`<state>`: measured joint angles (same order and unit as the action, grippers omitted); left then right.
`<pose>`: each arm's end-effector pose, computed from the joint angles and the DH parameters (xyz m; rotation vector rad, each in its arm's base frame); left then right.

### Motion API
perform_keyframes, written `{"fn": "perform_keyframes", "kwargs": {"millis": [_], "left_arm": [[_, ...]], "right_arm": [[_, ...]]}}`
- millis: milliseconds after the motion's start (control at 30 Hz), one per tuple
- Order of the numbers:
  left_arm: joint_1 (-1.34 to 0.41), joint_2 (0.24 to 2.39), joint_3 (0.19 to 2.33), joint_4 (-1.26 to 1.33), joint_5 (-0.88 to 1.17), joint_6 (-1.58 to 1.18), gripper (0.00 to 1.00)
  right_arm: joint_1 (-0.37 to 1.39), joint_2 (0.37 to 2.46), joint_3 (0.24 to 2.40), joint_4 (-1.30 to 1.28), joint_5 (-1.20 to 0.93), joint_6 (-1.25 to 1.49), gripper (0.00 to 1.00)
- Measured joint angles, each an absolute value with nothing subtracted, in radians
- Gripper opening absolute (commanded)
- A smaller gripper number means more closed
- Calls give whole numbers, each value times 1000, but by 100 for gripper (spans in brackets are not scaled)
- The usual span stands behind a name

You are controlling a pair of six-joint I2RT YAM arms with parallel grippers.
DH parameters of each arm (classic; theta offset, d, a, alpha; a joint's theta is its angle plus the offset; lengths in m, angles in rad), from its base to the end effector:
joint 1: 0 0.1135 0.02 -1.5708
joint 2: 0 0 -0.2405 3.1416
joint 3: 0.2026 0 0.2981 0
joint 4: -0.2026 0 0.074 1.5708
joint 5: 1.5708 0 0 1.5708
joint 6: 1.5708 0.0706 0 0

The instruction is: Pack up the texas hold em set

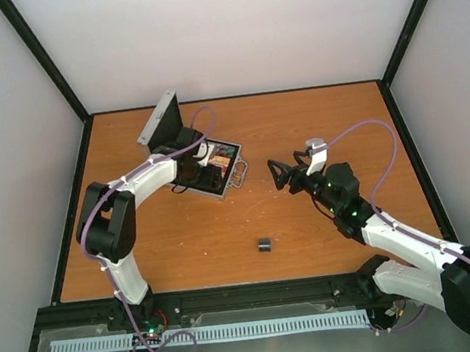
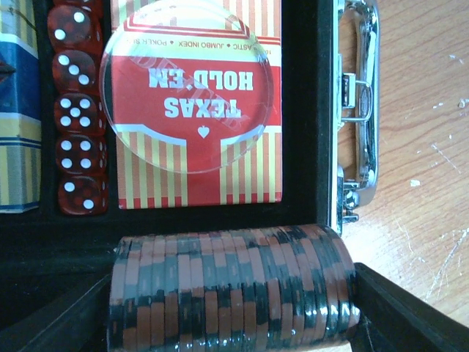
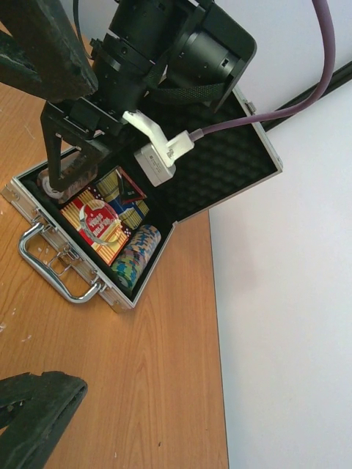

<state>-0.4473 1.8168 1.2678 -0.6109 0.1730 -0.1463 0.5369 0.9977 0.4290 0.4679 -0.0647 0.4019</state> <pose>0.3701 -0.1910 0.1140 0.4651 2.7329 -0.3988 0.2655 0.1633 0.1943 -0.1670 1.7208 0.7565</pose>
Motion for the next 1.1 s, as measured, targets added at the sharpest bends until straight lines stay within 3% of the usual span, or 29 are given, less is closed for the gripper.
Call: {"fn": "perform_keyframes", "kwargs": {"millis": [800,1100], "left_arm": [[-447,1817,1268,-646,194,-139,84],[-444,1810,1261,-627,220,-139,87]], "right_arm": [[526,1008,429,468,-76,406,100],[525,1008,429,468,-87,407,100]]}}
